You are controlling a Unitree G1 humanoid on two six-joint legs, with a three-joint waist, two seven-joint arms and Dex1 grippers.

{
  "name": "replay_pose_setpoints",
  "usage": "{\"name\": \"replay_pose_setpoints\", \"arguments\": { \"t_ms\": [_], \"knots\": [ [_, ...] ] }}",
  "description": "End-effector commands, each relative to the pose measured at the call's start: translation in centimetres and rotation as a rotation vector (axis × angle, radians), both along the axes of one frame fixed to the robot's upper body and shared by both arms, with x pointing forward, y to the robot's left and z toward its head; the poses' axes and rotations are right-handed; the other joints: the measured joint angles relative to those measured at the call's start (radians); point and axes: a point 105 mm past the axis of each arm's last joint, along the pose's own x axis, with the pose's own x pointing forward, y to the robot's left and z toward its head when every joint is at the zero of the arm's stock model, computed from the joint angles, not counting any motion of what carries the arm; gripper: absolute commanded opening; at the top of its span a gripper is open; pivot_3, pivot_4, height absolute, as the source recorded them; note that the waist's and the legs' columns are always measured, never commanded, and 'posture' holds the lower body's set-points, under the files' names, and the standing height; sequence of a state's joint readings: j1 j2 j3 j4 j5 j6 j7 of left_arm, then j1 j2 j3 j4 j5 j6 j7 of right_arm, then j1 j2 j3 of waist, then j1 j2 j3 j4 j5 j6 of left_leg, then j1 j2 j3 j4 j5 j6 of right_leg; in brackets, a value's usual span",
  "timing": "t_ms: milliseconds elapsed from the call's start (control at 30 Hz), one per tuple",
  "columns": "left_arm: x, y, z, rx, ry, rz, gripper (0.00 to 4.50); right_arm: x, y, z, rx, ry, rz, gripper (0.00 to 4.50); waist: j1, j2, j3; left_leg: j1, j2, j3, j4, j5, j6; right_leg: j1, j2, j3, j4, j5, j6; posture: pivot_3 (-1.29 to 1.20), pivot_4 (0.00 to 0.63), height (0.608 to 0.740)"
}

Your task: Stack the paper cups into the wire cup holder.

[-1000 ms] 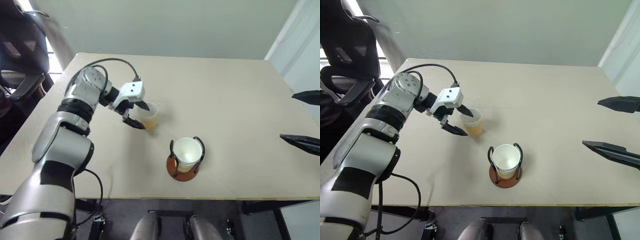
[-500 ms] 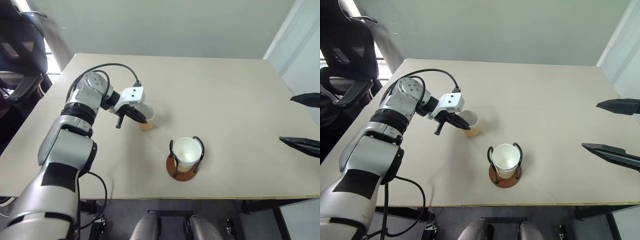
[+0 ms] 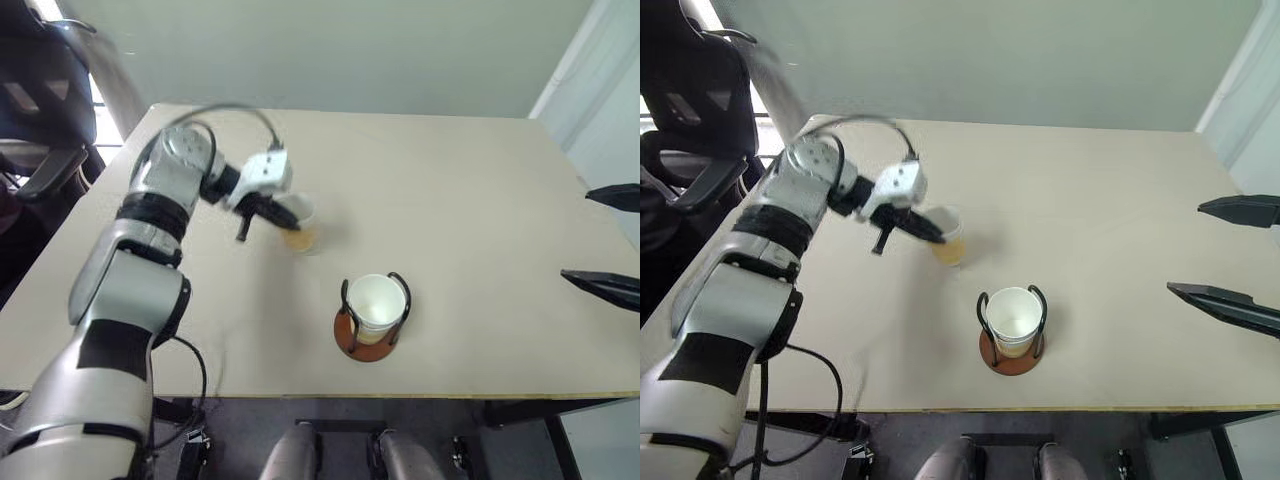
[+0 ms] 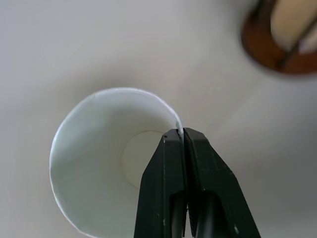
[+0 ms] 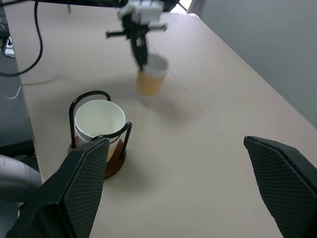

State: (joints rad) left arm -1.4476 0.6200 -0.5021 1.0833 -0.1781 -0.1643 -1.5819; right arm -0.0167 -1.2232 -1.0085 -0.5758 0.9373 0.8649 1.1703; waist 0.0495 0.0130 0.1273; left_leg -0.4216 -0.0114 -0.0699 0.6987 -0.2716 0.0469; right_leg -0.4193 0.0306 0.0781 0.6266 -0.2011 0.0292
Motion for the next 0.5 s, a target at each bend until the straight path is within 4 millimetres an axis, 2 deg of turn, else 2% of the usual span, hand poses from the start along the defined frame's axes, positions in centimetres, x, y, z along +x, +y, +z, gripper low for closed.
{"name": "replay_pose_setpoints", "arguments": {
  "t_ms": [33,100,200,333,500],
  "knots": [
    [-2.8,-2.6,4.7,-0.07,-0.06,-0.182,0.08,-0.2,-0.3,1.1,-0.018,-0.056,-0.012,4.5,-0.003,0.001,-0.001,0.0,0.0,0.0,0.0,-0.001,0.001,0.0,-0.001,0.001,0.0,0.0,0.0,0.0,0.15,0.74],
    [-4.9,-3.8,5.4,-0.071,-0.05,-0.292,0.08,-0.2,-0.3,1.2,-0.021,-0.059,-0.012,4.5,-0.011,0.006,-0.004,0.003,-0.003,0.003,-0.001,-0.002,0.002,0.001,-0.002,0.003,0.0,-0.001,0.001,0.0,0.15,0.74],
    [-7.7,-5.5,6.0,-0.087,-0.016,-0.445,0.08,-0.1,-0.4,1.3,-0.026,-0.064,-0.015,4.5,-0.015,0.007,-0.003,0.004,-0.004,0.004,-0.001,-0.003,0.002,0.001,-0.003,0.004,0.001,-0.004,0.003,0.0,0.15,0.74],
    [-10.9,-6.2,4.9,-0.021,0.035,-0.596,0.08,-0.1,-0.4,1.4,-0.033,-0.067,-0.016,4.5,-0.019,0.008,-0.003,0.003,-0.004,0.003,-0.001,-0.003,0.002,0.001,-0.004,0.004,0.001,-0.004,0.003,0.0,0.15,0.74],
    [-11.7,-6.3,4.5,0.012,0.042,-0.645,0.08,-0.3,-0.5,1.5,-0.035,-0.07,-0.024,4.5,-0.02,0.009,-0.003,0.004,-0.004,0.003,-0.001,-0.003,0.002,0.001,-0.004,0.003,0.001,-0.004,0.003,0.0,0.15,0.74]
  ]
}}
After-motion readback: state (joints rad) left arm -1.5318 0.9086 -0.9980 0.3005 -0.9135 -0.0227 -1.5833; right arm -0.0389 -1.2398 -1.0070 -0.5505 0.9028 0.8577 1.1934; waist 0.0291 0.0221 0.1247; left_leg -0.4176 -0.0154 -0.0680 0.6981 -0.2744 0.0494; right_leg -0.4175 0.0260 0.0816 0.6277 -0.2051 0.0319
